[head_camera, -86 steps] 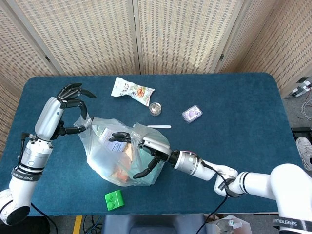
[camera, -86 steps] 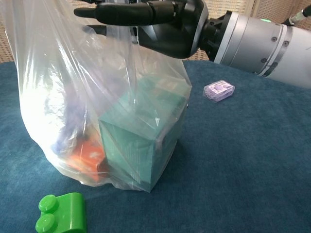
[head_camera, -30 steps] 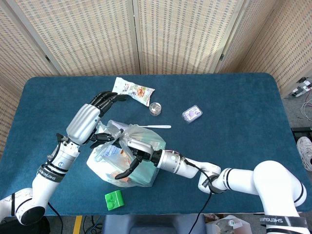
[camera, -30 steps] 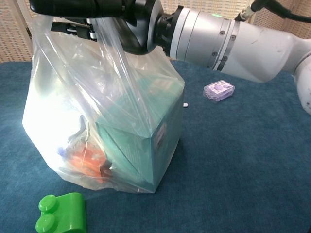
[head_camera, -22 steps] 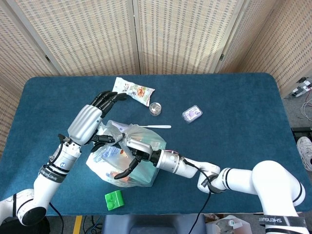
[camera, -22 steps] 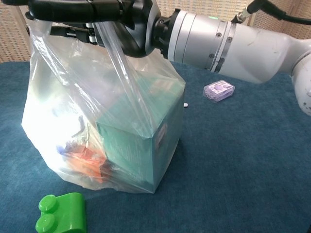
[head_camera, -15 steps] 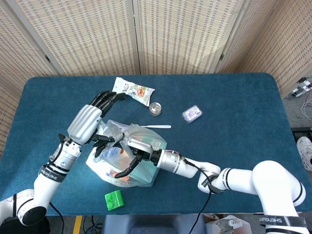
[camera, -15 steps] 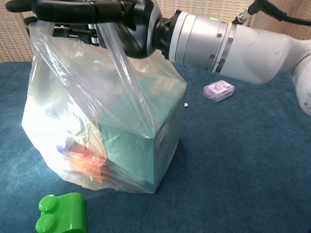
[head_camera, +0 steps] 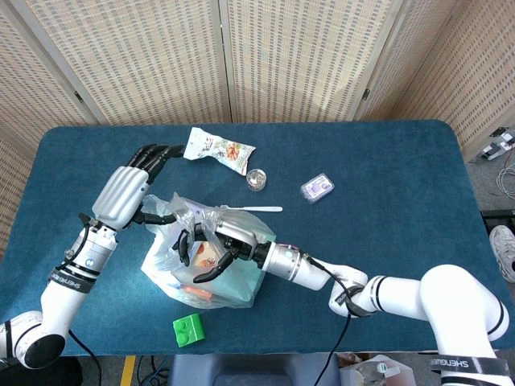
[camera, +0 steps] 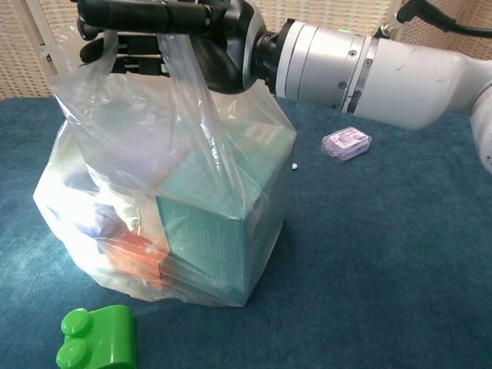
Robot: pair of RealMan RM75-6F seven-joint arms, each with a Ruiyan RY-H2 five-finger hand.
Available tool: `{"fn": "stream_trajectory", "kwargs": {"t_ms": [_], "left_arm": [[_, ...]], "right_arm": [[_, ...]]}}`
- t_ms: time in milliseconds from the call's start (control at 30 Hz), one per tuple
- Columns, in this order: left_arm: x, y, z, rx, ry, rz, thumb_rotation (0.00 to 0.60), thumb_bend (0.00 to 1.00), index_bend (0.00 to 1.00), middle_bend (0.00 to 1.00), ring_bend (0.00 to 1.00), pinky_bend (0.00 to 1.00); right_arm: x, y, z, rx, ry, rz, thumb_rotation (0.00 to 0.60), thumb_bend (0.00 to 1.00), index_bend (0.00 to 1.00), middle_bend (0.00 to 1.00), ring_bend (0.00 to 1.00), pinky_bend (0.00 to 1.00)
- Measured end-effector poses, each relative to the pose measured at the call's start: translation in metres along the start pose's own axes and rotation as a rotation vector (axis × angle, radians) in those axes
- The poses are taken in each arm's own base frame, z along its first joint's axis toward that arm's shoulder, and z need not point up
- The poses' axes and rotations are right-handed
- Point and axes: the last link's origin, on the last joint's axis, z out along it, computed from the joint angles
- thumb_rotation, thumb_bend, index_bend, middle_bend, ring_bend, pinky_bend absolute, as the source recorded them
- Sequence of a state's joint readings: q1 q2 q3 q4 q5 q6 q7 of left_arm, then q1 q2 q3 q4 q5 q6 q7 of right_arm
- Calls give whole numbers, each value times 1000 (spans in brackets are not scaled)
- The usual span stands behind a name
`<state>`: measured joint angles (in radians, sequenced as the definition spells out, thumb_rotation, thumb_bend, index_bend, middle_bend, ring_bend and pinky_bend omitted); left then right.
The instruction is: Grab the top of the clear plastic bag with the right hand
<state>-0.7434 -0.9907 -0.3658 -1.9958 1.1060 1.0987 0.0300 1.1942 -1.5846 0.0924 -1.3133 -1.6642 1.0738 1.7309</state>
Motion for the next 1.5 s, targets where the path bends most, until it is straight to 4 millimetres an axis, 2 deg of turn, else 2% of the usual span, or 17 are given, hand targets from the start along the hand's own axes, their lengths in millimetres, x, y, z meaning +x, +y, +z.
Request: {"fn": "stream_trajectory", "kwargs": {"t_ms": [333, 600, 833, 1067, 1233, 1500], "left_arm": [[16, -23, -6, 84, 52, 76, 600, 156, 79, 167, 81, 32], [32, -47, -22, 151, 117, 149, 600, 155, 79, 167, 80, 32], [40, -63, -50, 196, 137, 251, 600, 155, 79, 167, 81, 32], [42, -69, -78, 205, 151, 339, 600, 156, 85, 167, 81, 32], [40, -75, -95, 200, 161, 405, 600, 156, 94, 167, 81, 32], [32, -92, -114, 237, 160, 452, 600, 156, 105, 167, 81, 32]], "right_arm": [[2, -2, 1, 15, 1, 98, 600, 5, 579, 623, 495, 326], [5, -6, 0, 45, -4, 252, 600, 8, 594, 630, 506, 347], [8, -10, 1, 69, -14, 463, 600, 10, 617, 647, 526, 374], [15, -15, 4, 85, -24, 636, 600, 12, 646, 665, 546, 422], [21, -20, 6, 90, -7, 700, 600, 52, 681, 693, 577, 496], [26, -26, 8, 84, 12, 731, 600, 123, 713, 718, 602, 545]]}}
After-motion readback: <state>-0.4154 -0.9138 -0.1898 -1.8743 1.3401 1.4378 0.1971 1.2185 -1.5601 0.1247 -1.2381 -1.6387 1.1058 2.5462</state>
